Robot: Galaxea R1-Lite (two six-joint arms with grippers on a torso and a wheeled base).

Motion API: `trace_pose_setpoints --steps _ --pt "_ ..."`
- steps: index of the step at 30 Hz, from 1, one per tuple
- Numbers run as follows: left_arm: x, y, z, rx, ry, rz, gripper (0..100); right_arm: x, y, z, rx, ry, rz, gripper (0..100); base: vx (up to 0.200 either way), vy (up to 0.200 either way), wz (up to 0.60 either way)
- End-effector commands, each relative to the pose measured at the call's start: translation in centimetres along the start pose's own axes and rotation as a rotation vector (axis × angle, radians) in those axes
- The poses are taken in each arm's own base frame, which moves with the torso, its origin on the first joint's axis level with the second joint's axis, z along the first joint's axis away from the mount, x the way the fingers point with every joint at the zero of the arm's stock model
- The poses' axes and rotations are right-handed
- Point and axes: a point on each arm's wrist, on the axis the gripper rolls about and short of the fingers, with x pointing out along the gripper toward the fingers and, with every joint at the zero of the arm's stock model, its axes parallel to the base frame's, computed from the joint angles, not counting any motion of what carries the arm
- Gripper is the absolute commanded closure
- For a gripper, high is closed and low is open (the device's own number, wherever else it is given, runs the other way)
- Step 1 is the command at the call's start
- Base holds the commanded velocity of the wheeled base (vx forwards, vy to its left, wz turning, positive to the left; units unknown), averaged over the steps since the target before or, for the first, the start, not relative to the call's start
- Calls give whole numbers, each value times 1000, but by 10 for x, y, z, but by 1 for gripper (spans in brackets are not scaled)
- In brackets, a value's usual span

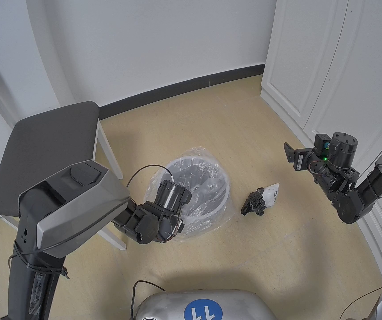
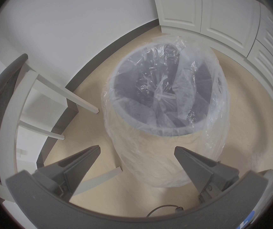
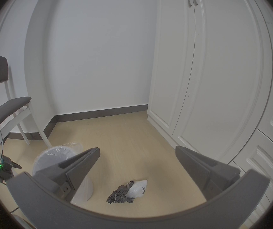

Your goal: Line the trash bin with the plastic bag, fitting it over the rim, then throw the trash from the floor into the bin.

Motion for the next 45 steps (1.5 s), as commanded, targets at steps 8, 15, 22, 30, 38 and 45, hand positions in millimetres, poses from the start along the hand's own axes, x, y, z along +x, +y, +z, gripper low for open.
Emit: trace_pose_setpoints --steps 8,15,22,30,38,45 --pt "21 -10 -11 13 29 -19 0 3 2 -8 -7 20 1 0 0 0 0" --pt "34 -15 -11 10 30 -28 0 6 2 -14 -29 32 1 0 0 0 0" --pt "42 -20 -16 4 41 -48 0 10 5 -26 -41 57 5 0 0 0 0" --pt "43 -19 -16 -7 44 -51 0 12 9 -35 -62 59 13 0 0 0 0" --pt "30 -22 -28 -23 68 -60 0 11 12 -37 -81 59 21 0 0 0 0" --pt "-5 -20 -30 -74 -33 -84 0 2 17 -37 -66 65 122 0 0 0 0"
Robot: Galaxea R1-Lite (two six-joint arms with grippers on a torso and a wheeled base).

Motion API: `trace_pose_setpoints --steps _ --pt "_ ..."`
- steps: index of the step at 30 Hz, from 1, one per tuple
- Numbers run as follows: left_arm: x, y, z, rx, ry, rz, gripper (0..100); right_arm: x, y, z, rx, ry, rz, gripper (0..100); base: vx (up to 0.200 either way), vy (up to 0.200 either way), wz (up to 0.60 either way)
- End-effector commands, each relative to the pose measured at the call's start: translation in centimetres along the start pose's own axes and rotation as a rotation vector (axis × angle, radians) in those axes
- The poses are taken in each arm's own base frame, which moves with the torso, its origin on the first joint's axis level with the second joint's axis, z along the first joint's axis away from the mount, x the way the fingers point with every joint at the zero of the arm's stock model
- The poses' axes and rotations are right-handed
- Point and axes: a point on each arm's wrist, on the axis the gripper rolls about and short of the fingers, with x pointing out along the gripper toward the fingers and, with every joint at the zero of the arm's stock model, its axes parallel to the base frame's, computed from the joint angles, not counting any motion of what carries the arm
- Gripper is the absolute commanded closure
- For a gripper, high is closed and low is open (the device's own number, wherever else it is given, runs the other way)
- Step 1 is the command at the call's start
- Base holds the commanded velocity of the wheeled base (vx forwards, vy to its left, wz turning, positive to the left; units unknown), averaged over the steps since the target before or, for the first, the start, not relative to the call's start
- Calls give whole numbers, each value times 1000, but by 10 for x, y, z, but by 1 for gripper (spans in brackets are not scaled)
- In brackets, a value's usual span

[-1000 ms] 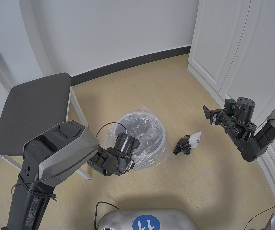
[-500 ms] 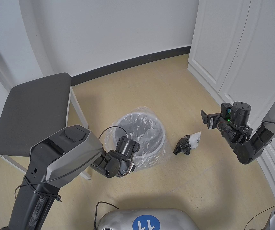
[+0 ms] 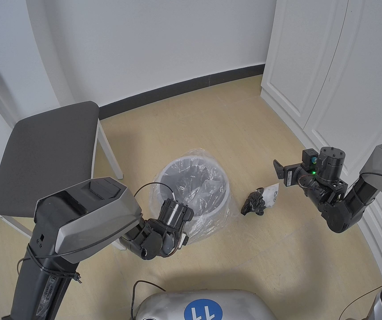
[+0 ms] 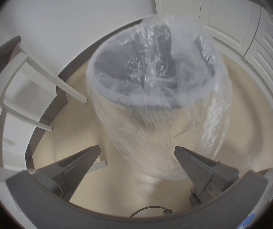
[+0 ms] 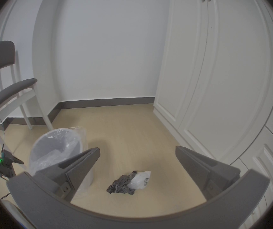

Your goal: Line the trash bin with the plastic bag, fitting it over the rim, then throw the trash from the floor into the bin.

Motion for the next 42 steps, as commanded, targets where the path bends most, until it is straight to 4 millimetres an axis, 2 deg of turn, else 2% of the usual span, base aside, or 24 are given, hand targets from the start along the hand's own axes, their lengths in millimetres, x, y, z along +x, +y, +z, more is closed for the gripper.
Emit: trace_pose_setpoints --steps 1,6,14,21,23,25,26,28,29,30,32,34,38,42 --pt "-33 2 3 -33 -72 -22 0 -9 7 3 19 -2 63 0 0 0 0" --pt "-44 6 1 -51 -112 -28 0 -13 14 5 42 -5 86 0 0 0 0" --pt "-62 20 0 -148 -186 -29 0 -21 63 16 195 35 204 0 0 0 0" --pt "-88 47 9 -260 -283 -44 0 -9 98 73 247 186 209 0 0 0 0" --pt "-105 54 13 -302 -356 -77 0 2 113 94 249 264 173 0 0 0 0" --pt "-112 57 14 -314 -388 -93 0 10 121 100 245 300 150 0 0 0 0" --pt "-124 63 15 -333 -435 -112 0 23 134 110 251 345 103 0 0 0 0" --pt "-134 70 18 -353 -486 -121 0 38 148 114 255 391 55 0 0 0 0" --pt "-135 72 19 -356 -495 -120 0 41 150 110 246 411 45 0 0 0 0" --pt "-140 78 24 -369 -527 -109 0 45 156 86 185 506 36 0 0 0 0" --pt "-144 88 31 -388 -564 -92 0 46 159 83 171 501 46 0 0 0 0" --pt "-160 111 42 -423 -630 -71 0 49 170 68 137 514 52 0 0 0 0" --pt "-182 128 39 -424 -664 -118 0 51 173 60 135 530 48 0 0 0 0" --pt "-195 136 37 -425 -695 -141 0 49 176 61 178 531 54 0 0 0 0"
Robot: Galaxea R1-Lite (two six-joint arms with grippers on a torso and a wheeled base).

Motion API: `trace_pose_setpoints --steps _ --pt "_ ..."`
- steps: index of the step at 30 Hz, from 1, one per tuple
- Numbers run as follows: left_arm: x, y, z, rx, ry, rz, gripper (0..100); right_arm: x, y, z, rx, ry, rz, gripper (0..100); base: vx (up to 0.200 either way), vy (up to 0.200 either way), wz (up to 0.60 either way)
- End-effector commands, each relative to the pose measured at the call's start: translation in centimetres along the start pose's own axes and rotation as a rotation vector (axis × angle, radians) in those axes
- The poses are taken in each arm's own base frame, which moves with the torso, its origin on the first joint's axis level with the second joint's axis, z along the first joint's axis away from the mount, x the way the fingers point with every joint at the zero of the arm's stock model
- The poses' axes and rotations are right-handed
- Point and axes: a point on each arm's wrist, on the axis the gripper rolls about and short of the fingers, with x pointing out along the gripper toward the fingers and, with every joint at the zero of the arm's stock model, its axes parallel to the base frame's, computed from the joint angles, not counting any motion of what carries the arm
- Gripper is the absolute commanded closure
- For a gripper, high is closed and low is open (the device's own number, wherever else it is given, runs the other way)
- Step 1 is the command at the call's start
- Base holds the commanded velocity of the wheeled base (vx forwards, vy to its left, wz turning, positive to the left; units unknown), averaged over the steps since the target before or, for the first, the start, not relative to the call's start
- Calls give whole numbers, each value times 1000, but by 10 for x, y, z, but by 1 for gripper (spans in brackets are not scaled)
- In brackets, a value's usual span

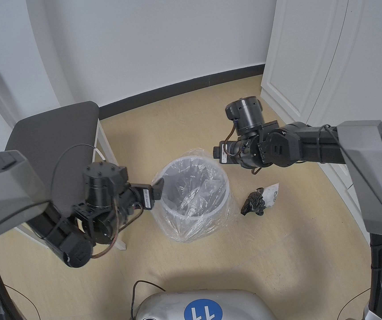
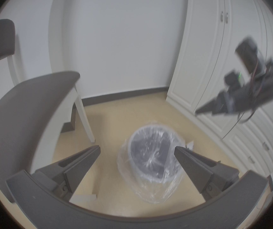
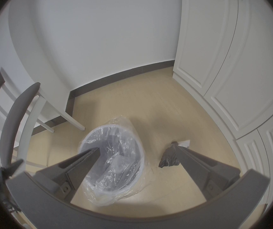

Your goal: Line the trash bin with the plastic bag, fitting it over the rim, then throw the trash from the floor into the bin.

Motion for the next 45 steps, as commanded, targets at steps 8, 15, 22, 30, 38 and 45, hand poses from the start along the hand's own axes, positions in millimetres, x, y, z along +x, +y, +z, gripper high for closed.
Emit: trace_pose_setpoints --steps 8,15,22,30,38,45 --pt "-64 26 60 -64 -214 -48 0 39 35 -52 76 114 -23 0 0 0 0" --pt "-73 26 70 -65 -253 -56 0 42 35 -51 196 136 45 0 0 0 0" --pt "-71 26 67 -62 -241 -55 0 46 37 -58 191 146 41 0 0 0 0" --pt "-73 26 69 -64 -248 -57 0 55 37 -64 191 136 44 0 0 0 0" --pt "-73 26 69 -62 -247 -55 0 71 33 -75 195 143 28 0 0 0 0" --pt "-73 27 66 -56 -236 -55 0 94 18 -82 226 110 12 0 0 0 0"
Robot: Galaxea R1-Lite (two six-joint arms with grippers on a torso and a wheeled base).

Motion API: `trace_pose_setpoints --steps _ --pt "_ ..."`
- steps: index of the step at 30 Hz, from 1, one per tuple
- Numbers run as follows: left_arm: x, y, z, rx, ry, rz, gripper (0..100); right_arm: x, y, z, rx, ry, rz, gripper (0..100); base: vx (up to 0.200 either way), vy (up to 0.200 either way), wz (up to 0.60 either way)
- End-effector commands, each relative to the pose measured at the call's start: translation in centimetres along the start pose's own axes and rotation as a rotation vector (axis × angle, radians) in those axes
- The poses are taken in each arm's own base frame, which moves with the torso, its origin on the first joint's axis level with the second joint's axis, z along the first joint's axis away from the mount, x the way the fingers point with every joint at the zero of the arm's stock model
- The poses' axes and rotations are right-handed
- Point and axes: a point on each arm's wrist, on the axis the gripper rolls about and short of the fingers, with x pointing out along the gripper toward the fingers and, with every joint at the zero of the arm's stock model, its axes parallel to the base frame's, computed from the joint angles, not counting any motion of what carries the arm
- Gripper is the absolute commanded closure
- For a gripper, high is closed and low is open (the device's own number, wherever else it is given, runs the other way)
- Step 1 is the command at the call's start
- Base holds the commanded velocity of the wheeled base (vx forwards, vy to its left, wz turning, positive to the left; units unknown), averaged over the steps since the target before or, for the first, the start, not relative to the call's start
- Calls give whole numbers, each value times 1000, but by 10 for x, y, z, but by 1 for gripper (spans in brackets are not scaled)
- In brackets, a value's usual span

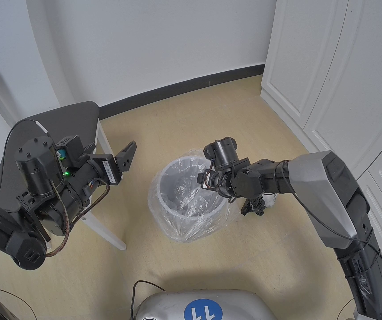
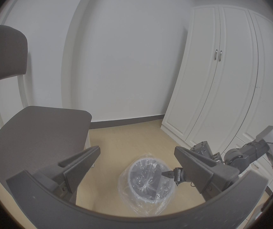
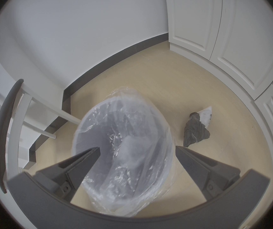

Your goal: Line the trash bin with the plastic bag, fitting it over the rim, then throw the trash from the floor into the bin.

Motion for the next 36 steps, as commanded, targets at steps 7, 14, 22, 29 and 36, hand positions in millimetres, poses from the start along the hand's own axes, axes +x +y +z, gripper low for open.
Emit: trace_pose_setpoints --steps 7,14,22,29,36 --pt "1 1 -3 8 12 2 0 17 -15 -4 22 6 -24 0 0 0 0" --pt "1 2 -3 7 10 5 0 16 -11 -4 22 -8 -9 100 0 0 0" --pt "0 2 -2 7 7 6 0 15 -13 -2 26 -6 -15 100 0 0 0" --pt "-1 3 -1 5 5 9 0 4 -13 8 25 3 -24 100 0 0 0" --pt "-3 4 -2 1 -19 5 0 -22 -26 25 18 16 -58 100 0 0 0"
